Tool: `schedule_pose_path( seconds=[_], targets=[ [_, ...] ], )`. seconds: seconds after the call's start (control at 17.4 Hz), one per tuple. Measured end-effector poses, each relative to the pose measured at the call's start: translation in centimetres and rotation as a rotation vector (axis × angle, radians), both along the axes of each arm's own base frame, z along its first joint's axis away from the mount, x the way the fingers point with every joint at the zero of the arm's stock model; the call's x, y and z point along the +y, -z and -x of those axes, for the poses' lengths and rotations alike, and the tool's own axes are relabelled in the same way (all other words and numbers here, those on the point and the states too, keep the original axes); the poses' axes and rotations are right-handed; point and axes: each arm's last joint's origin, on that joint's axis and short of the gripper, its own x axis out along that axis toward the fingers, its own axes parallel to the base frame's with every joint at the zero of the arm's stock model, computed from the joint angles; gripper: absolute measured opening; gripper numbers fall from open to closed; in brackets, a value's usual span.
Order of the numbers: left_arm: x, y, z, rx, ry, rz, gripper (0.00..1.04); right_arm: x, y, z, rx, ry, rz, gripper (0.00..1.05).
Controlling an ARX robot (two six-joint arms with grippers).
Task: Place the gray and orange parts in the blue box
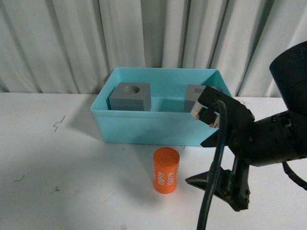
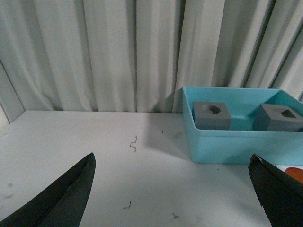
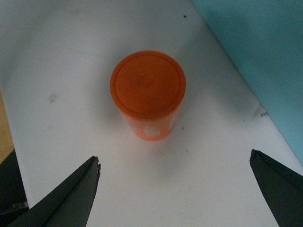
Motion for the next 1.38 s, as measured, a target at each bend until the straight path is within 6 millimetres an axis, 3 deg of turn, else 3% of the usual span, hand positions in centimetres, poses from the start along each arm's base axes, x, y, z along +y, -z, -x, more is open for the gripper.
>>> schedule_pose_path(
  seconds=[0.17, 0.4, 0.46, 0.63, 0.69, 0.75, 0.8, 0.86, 0.92, 1.15, 1.38],
  targets=[
    [0.0, 0.0, 0.0, 0.000, 0.000, 0.000, 0.98, 2.4, 0.6, -1.3, 0.014, -0.004, -0.010, 0.98],
    [0.0, 0.0, 0.0, 0.000, 0.000, 0.000, 0.98, 3.5, 1.0, -1.6, 0.015, -0.005, -0.001, 0.98],
    [0.0, 0.0, 0.0, 0.000, 0.000, 0.000, 0.98, 3.8, 0.9, -1.6, 0.019, -0.007, -0.003, 0.94],
    [0.0, 0.0, 0.0, 0.000, 0.000, 0.000, 0.98, 4.1, 0.9, -1.7, 0.026, -0.008, 0.000, 0.64],
    [0.0, 0.0, 0.0, 0.000, 0.000, 0.000, 0.98, 4.0, 0.9, -1.7, 0.030, -0.012, 0.004, 0.46],
    [0.0, 0.0, 0.0, 0.000, 0.000, 0.000, 0.98, 3.9, 0.0, -1.4, -0.015, 0.010, -0.039, 0.43],
    [0.0, 0.0, 0.0, 0.000, 0.000, 0.000, 0.98, 1.4, -9.2, -0.7, -0.265, 0.163, -0.265, 0.43],
    [0.0, 0.0, 0.0, 0.000, 0.000, 0.000, 0.98, -4.2, -17.6, -2.0, -0.541, 0.460, -0.414, 0.43],
    [0.0, 0.0, 0.0, 0.000, 0.000, 0.000, 0.98, -4.5, -15.3, -5.8, -0.481, 0.608, -0.401, 0.43],
    [0.0, 0.0, 0.0, 0.000, 0.000, 0.000, 0.98, -2.5, -13.5, -7.9, -0.415, 0.627, -0.391, 0.43],
    [0.0, 0.0, 0.0, 0.000, 0.000, 0.000, 0.98, 0.2, -13.3, -9.8, -0.408, 0.631, -0.418, 0.43]
  ],
)
